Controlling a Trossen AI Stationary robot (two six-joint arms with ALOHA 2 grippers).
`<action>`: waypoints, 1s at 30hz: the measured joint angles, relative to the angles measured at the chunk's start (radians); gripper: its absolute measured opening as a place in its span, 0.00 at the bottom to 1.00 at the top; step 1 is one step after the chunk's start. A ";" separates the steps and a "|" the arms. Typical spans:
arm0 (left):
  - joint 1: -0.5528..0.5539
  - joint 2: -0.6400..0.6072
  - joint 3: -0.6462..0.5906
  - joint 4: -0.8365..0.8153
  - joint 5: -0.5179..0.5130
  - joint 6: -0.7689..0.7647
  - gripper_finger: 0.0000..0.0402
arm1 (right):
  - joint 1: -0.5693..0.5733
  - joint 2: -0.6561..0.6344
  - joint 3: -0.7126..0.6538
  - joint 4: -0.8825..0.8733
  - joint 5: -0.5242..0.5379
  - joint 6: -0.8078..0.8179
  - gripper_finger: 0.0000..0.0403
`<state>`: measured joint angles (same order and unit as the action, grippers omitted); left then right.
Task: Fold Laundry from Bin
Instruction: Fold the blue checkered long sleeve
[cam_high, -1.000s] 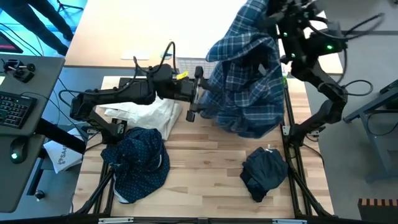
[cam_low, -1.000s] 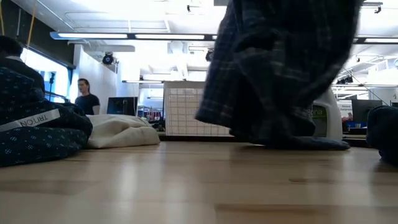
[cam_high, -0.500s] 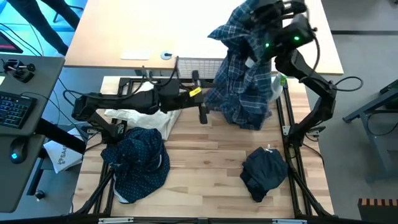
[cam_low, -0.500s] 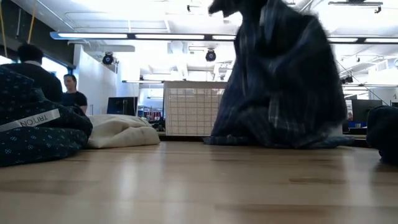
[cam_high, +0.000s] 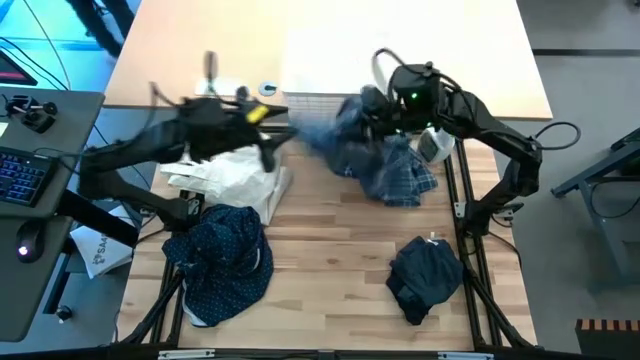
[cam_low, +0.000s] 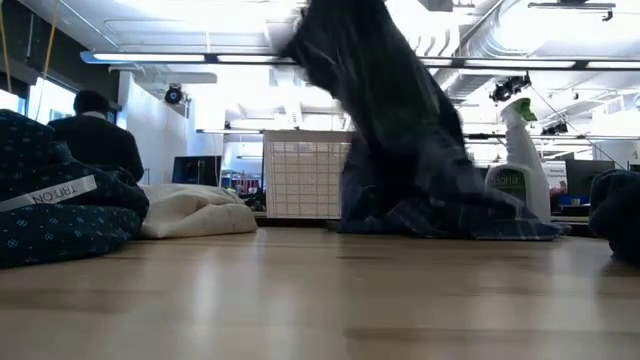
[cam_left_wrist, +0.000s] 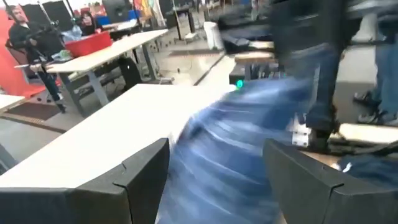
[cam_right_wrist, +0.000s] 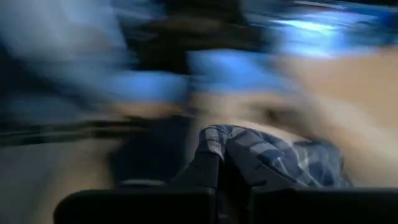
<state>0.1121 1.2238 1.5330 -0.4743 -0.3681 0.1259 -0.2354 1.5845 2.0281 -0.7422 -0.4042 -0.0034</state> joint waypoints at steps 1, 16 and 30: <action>0.000 -0.023 0.000 -0.005 0.000 -0.003 0.62 | 0.001 0.001 0.000 0.074 -0.117 0.005 0.00; 0.000 -0.180 0.001 -0.138 -0.171 -0.053 0.62 | -0.258 -0.004 0.000 0.536 1.132 -0.003 0.00; 0.015 0.007 -0.318 0.078 0.212 -0.258 0.62 | -0.200 -0.023 0.000 0.327 0.953 0.077 0.00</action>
<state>0.1269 1.2305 1.2152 -0.3962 -0.1559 -0.1320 -0.4355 1.5616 2.0278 -0.4152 0.5487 0.0740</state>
